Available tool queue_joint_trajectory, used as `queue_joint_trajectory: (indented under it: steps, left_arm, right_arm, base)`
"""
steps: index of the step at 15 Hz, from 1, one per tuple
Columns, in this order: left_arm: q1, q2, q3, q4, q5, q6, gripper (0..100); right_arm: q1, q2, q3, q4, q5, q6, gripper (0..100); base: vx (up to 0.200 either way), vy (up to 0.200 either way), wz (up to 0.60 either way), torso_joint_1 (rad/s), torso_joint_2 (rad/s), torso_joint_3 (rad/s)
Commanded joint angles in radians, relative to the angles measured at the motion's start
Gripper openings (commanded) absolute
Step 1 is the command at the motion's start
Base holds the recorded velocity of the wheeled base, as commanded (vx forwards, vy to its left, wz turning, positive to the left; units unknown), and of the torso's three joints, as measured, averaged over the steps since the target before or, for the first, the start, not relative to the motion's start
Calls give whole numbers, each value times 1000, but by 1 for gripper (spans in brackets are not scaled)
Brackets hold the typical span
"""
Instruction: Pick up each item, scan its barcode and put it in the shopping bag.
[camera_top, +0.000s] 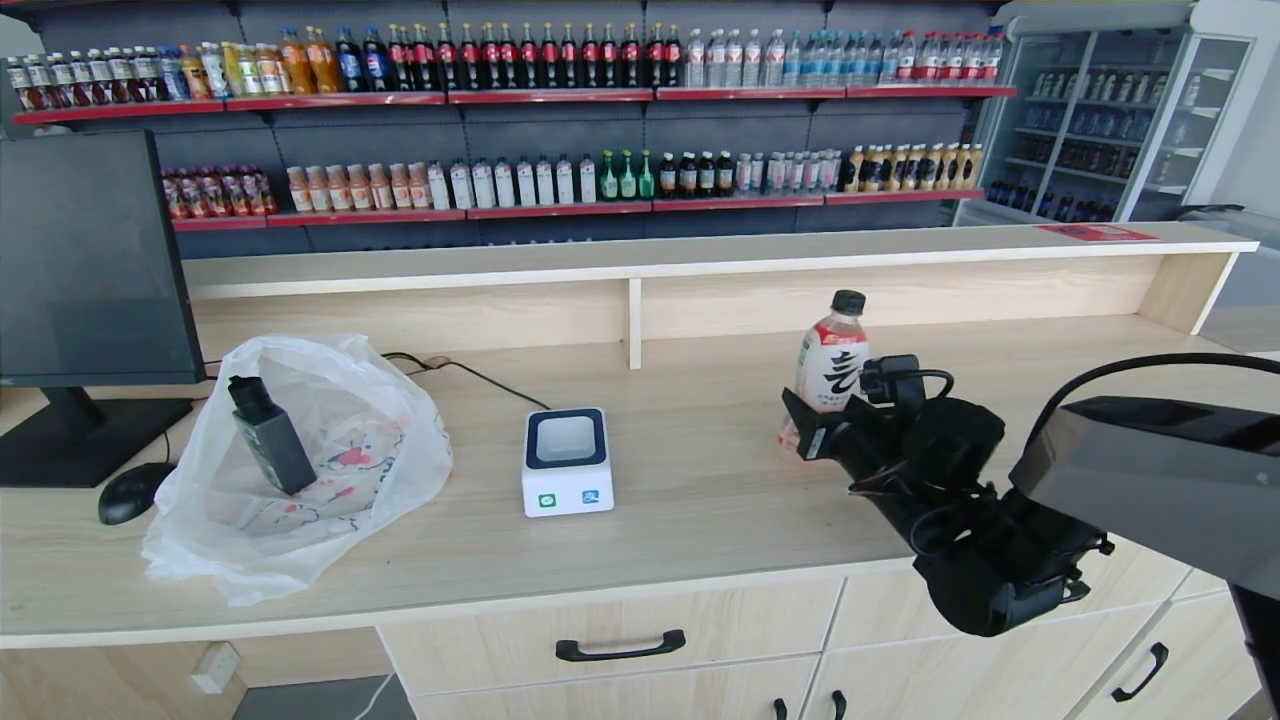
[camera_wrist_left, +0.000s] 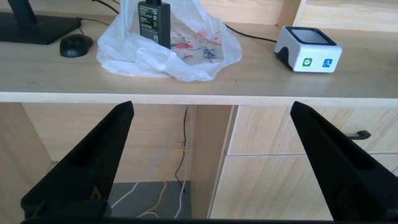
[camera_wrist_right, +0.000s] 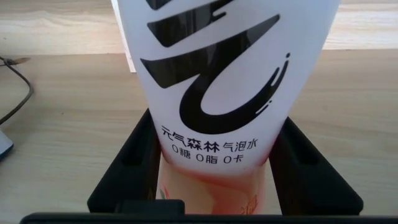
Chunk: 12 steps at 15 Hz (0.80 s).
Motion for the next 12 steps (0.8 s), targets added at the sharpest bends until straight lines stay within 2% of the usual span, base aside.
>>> queue_joint_trajectory:
  steps: [1, 12]
  left_arm:
    - [1, 1, 0, 0, 0, -1, 100]
    - [-1, 0, 0, 0, 0, -1, 100]
  right_arm:
    - [2, -55, 32, -3, 0, 0, 0]
    - [67, -300, 213, -3, 0, 0, 0]
  base:
    - [0, 0, 0, 0, 0, 0]
    - [0, 0, 0, 0, 0, 0]
